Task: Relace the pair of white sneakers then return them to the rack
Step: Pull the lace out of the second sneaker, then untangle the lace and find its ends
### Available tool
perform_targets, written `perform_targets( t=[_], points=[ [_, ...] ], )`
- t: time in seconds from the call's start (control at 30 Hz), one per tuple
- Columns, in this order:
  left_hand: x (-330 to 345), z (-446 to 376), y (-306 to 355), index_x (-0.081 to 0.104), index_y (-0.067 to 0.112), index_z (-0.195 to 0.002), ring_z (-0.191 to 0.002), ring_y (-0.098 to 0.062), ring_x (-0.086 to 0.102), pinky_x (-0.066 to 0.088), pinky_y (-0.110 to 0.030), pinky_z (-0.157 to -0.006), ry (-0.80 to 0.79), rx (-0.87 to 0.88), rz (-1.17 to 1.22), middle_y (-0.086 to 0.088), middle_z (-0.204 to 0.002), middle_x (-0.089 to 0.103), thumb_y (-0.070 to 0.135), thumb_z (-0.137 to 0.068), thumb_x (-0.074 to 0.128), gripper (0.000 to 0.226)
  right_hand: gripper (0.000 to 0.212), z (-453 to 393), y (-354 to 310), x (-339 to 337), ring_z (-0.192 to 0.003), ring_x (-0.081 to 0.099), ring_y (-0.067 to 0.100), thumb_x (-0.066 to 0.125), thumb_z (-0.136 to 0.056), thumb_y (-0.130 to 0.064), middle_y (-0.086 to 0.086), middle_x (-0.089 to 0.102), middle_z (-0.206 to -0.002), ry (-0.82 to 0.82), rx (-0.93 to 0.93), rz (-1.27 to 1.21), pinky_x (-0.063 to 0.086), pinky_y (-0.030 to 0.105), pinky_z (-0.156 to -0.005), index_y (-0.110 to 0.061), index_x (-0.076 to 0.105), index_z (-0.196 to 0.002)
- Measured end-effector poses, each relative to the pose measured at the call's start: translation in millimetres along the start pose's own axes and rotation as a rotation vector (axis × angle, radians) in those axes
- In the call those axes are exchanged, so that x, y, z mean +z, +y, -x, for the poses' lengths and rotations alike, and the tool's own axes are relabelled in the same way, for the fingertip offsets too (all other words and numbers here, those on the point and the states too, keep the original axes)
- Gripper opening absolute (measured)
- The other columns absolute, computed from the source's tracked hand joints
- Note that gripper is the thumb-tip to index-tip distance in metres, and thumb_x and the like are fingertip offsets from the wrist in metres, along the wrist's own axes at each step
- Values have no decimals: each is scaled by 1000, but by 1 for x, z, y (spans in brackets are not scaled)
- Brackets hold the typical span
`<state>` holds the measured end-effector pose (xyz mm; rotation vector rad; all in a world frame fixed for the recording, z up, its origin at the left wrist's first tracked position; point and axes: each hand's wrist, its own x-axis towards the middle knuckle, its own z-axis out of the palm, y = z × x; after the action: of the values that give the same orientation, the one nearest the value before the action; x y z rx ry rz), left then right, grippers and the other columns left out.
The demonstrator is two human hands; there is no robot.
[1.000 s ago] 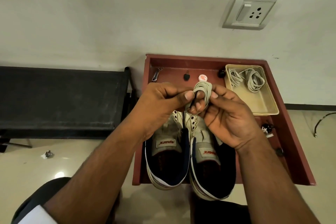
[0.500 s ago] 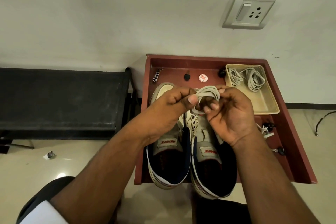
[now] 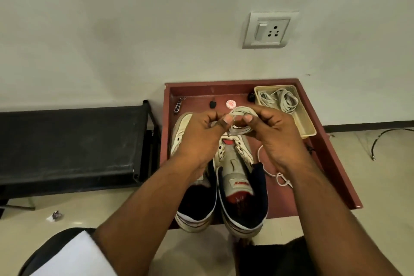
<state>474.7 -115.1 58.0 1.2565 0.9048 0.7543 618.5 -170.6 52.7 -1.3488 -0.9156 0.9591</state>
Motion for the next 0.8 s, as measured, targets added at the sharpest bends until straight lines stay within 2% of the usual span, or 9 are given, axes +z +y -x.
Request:
perform_targets(
  t=[0.23, 0.3, 0.4, 0.43, 0.47, 0.5, 0.53, 0.67, 0.8],
  points=[
    [65, -36, 2, 70, 14, -77, -51, 7, 56, 43, -10, -52, -69, -137, -103, 14, -56, 64, 15, -90, 70, 13, 27, -2, -2, -63, -92, 72, 22, 60, -93, -7, 5, 76, -98, 188, 49, 88, 59, 39, -82, -20, 70, -114],
    [77, -52, -2, 73, 9, -80, -63, 2, 60, 48, -13, -64, -111, -167, -161, 6, -70, 70, 19, -91, 70, 15, 26, -8, 2, -85, -91, 73, 23, 60, -94, -8, 3, 76, -94, 157, 63, 182, 59, 42, -85, -24, 71, -111],
    [91, -75, -16, 68, 0, -80, -73, -11, 52, 43, -25, -73, -202, -170, -382, -1, -79, 62, 34, -96, 63, 38, 24, -28, 10, -124, -96, 71, 33, 61, -93, -7, 11, 75, -96, 107, 102, 287, 56, 48, -91, -22, 73, -107],
    [92, -81, -21, 64, 3, -72, -70, -8, 43, 39, -22, -67, -233, -157, -494, 4, -75, 54, 36, -98, 59, 42, 24, -35, 11, -135, -95, 70, 33, 61, -93, -6, 13, 75, -96, 71, 119, 335, 55, 47, -91, -24, 73, -104],
    [92, -85, -26, 58, 6, -65, -61, -19, 54, 34, -20, -59, -269, -127, -627, -15, -66, 56, 33, -100, 55, 44, 23, -43, 13, -146, -92, 71, 30, 61, -93, -6, 16, 74, -95, 30, 134, 395, 55, 47, -90, -24, 74, -102],
    [93, -89, -32, 57, 9, -64, -79, -32, 62, 29, -20, -53, -309, -76, -769, -23, -90, 60, 29, -101, 53, 42, 21, -52, 15, -159, -88, 70, 25, 61, -93, -7, 17, 74, -94, -10, 147, 464, 54, 46, -88, -22, 74, -102],
    [93, -91, -36, 55, 10, -65, -68, -22, 57, 27, -21, -51, -357, -21, -910, -14, -75, 61, 24, -100, 52, 38, 19, -61, 18, -169, -84, 70, 22, 62, -93, -7, 16, 74, -93, -42, 158, 547, 54, 45, -88, -18, 75, -102],
    [97, -94, -55, 67, 8, -105, -108, -29, 62, 46, -29, -87, -563, 91, -1411, -12, -115, 67, 23, -99, 48, 25, 15, -91, 33, -190, -86, 69, 19, 65, -91, -13, 7, 75, -91, -171, 157, 955, 53, 36, -85, -9, 76, -101],
    [105, -100, -74, 66, 5, -105, -105, -31, 64, 49, -36, -88, -653, 100, -1558, -15, -114, 68, 18, -94, 52, 22, 25, -110, 52, -180, -102, 64, 25, 61, -92, -8, 12, 70, -111, -421, 138, 1297, 47, 33, -87, -5, 70, -115]
  ],
)
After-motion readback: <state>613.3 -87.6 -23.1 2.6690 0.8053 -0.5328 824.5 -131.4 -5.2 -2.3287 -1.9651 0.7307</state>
